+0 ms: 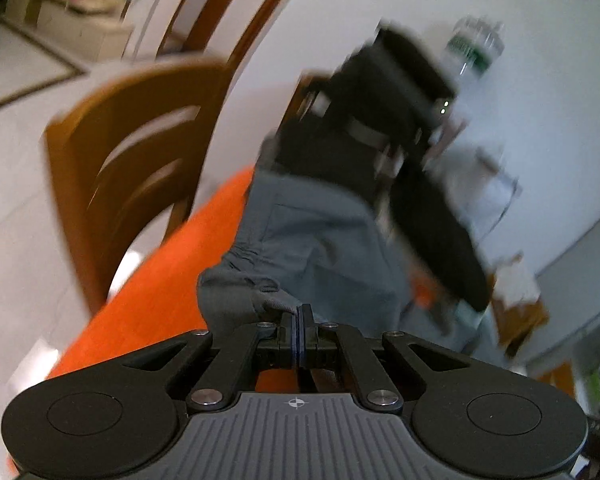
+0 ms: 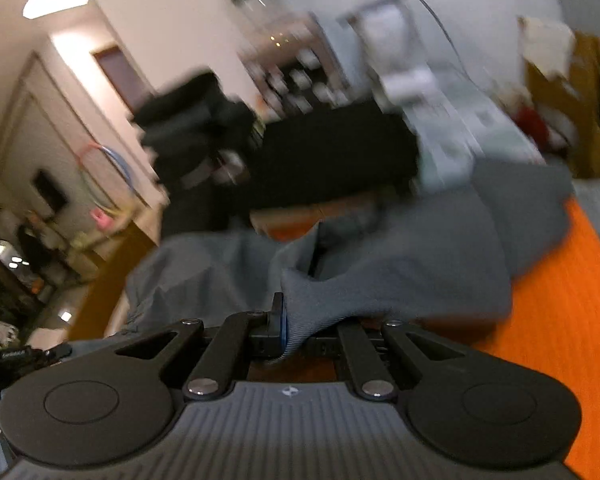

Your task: Fold clothes

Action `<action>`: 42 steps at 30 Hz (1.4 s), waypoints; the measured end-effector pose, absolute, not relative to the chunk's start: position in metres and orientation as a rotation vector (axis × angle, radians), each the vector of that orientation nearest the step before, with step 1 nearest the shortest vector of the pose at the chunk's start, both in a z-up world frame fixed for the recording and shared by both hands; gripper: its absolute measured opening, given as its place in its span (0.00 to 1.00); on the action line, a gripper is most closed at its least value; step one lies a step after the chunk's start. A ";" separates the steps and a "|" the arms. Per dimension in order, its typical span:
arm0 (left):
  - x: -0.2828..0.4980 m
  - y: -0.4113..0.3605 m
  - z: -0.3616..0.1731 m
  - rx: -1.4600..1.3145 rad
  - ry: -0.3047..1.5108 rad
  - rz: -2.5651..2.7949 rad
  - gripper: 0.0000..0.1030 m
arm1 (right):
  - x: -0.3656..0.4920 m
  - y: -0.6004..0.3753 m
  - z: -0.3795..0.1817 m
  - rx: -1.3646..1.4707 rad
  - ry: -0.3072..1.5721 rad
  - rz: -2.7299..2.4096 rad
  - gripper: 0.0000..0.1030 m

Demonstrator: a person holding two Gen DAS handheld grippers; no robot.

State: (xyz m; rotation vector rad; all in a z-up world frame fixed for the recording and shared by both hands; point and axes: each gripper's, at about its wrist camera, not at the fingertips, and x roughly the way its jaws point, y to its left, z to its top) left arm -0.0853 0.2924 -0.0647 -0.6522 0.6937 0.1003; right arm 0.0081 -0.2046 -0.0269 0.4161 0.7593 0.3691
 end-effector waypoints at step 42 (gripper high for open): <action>-0.146 0.178 -0.072 -0.489 0.614 0.184 0.62 | -0.039 -0.358 -0.053 0.233 0.814 0.257 0.45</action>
